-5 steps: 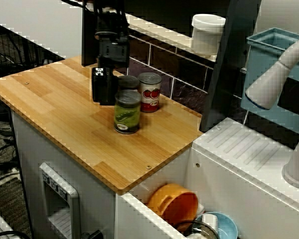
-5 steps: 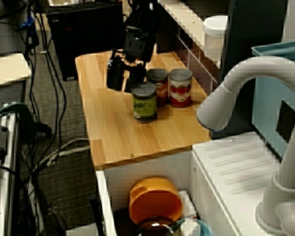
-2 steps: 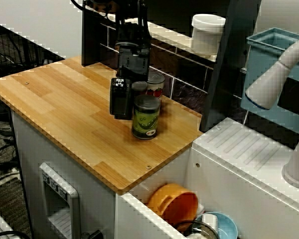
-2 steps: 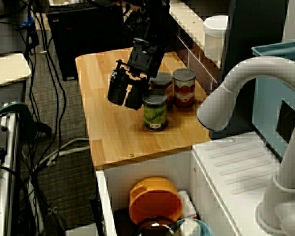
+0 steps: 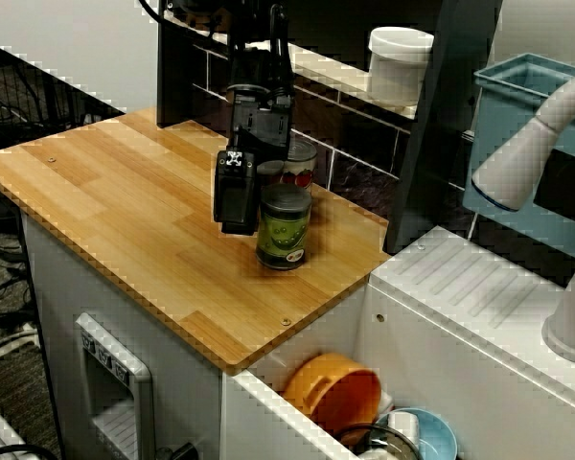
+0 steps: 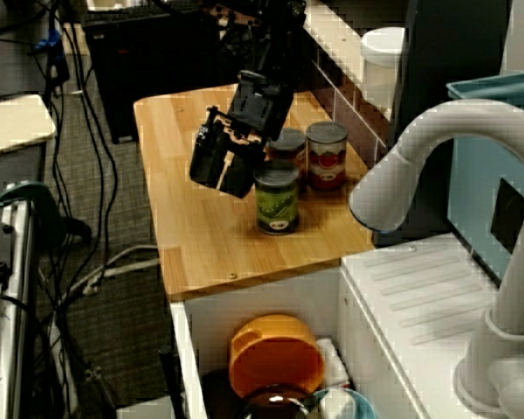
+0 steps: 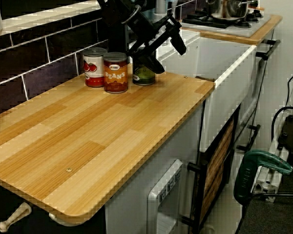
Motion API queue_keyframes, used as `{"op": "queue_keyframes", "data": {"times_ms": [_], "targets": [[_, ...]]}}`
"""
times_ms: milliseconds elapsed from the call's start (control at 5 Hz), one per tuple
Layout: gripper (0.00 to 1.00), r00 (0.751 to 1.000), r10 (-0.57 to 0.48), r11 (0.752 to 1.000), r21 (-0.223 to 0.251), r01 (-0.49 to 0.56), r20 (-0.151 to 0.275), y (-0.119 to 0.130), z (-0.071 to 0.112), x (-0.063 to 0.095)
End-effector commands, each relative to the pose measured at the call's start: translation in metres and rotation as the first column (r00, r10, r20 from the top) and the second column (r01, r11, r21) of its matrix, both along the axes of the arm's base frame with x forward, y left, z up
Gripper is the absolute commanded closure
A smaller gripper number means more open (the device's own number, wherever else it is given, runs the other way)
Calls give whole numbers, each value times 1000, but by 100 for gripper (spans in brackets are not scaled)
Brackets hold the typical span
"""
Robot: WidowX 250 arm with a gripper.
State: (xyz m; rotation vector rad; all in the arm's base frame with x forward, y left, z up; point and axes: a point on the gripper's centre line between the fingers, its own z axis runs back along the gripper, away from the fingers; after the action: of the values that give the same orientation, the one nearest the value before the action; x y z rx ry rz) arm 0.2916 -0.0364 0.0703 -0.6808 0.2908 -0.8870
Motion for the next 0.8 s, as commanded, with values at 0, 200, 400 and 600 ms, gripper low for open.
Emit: {"op": "queue_keyframes", "data": {"times_ms": [0,200,400,600], "targets": [[0,977,187,969,142,-201,104,34,22,0],[0,946,275,925,222,-308,169,51,27,-6],[0,871,420,834,271,-481,255,70,30,-7],[0,728,591,675,282,-682,347,85,24,-6]]}}
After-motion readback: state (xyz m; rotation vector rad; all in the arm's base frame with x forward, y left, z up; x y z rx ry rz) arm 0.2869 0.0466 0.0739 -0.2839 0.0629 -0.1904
